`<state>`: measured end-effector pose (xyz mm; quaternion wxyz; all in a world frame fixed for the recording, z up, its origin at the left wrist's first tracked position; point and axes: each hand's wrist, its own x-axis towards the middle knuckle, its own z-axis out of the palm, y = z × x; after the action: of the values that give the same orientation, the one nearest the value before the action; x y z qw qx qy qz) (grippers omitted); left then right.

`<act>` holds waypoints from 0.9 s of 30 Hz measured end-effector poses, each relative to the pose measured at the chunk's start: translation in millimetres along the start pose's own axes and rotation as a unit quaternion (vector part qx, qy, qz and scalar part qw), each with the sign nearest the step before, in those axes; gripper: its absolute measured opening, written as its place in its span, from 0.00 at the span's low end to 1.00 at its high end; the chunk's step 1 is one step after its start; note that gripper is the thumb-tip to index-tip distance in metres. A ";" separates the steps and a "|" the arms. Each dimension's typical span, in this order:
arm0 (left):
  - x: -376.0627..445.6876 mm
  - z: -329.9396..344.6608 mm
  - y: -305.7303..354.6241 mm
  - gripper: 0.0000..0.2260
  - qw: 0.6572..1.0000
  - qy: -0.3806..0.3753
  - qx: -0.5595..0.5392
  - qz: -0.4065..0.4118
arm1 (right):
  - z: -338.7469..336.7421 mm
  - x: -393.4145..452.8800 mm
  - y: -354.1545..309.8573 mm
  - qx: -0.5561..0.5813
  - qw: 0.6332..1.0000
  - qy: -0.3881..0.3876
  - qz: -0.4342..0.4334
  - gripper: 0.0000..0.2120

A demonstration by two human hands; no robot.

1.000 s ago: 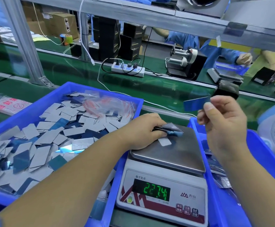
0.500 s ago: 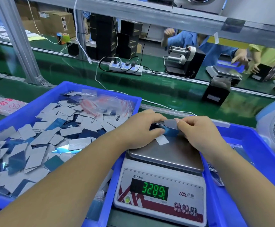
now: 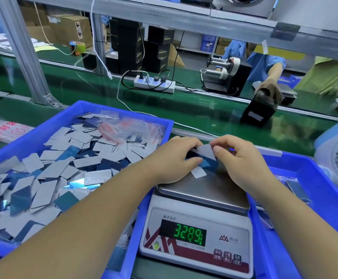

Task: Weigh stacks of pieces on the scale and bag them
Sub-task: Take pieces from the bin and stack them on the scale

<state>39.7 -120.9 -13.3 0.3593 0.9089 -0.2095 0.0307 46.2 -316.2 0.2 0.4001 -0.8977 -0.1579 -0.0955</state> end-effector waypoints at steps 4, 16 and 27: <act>-0.1 1.2 -0.8 0.10 1.000 0.005 0.003 0.002 | 1.8 -4.7 -5.4 0.010 0.997 0.018 -0.072 0.14; -1.8 1.8 -3.7 0.21 0.999 -0.003 -0.017 -0.036 | 1.1 -5.0 -5.9 -0.035 0.998 -0.040 -0.014 0.12; -2.0 -1.0 28.2 0.29 0.960 0.018 -0.273 -0.066 | 3.3 -7.9 -17.2 -0.084 0.994 -0.063 -0.011 0.10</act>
<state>26.5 -138.0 5.1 0.5987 0.7874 -0.1430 -0.0346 32.8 -304.5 7.5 0.3117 -0.9304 -0.1844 -0.0558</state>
